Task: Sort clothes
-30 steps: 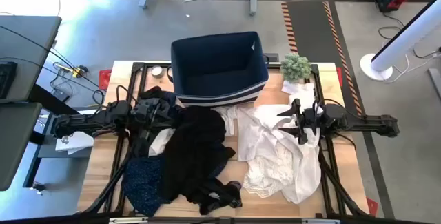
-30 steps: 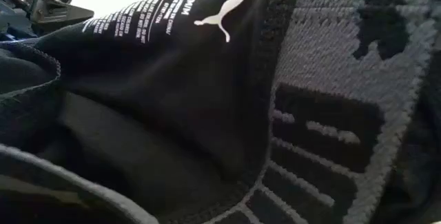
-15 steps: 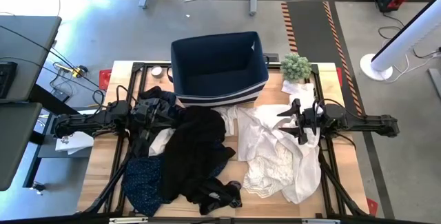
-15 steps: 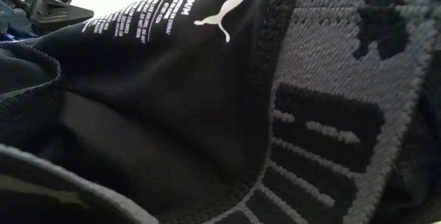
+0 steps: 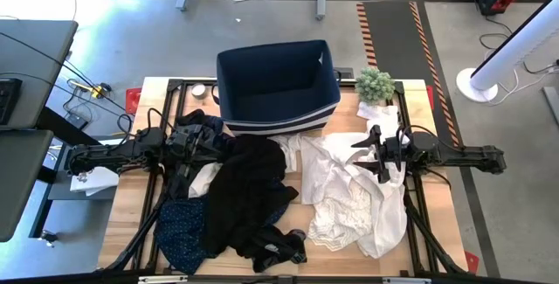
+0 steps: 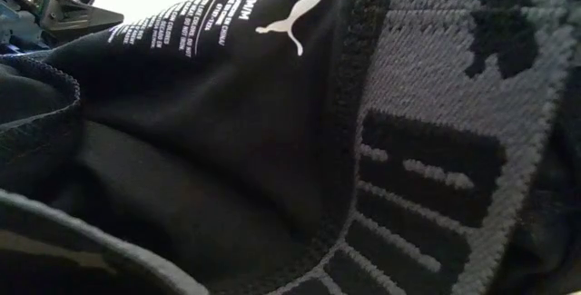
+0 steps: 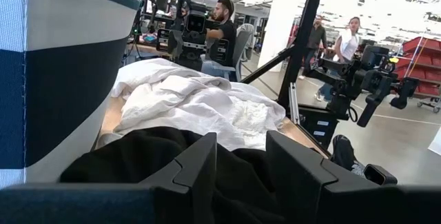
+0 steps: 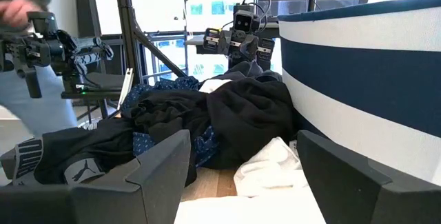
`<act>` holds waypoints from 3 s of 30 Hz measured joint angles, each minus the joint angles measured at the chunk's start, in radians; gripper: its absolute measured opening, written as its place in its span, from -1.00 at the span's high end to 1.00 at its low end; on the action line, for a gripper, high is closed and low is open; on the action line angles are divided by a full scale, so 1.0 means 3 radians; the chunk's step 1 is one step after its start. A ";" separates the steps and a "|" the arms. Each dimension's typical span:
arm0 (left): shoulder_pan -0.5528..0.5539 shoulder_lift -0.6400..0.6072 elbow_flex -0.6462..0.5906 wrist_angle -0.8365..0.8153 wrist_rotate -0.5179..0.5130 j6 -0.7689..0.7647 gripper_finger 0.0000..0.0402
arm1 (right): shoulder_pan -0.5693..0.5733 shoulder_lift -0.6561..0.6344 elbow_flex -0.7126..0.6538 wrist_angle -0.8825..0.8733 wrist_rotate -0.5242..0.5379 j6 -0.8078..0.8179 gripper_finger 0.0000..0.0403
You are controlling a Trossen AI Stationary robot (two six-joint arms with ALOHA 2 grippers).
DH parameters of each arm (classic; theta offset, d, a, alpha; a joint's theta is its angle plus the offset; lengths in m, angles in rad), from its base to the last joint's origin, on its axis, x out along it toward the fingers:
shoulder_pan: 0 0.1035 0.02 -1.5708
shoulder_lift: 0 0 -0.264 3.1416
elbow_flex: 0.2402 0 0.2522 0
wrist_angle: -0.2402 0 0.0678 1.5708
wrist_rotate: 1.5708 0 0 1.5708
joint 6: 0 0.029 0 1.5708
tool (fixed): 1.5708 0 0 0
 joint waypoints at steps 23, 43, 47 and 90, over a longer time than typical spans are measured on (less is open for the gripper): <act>0.0002 0.0003 0.0001 0.0009 -0.0279 0.0146 0.37 | 0.0000 -0.0001 0.0000 0.0000 -0.0001 -0.0001 -0.31; 0.0002 0.0006 0.0001 0.0087 -0.1195 0.0042 0.37 | 0.0000 0.0001 0.0001 0.1069 0.0380 0.3194 -0.31; 0.0004 0.0006 0.0001 0.0106 -0.1396 0.0025 0.37 | 0.0000 0.0006 0.0104 0.1408 0.0516 0.3227 -0.31; 0.0003 0.0007 0.0001 0.0108 -0.1367 -0.0852 0.37 | 0.0017 0.4015 0.4889 -0.3713 -0.0161 0.2606 -0.31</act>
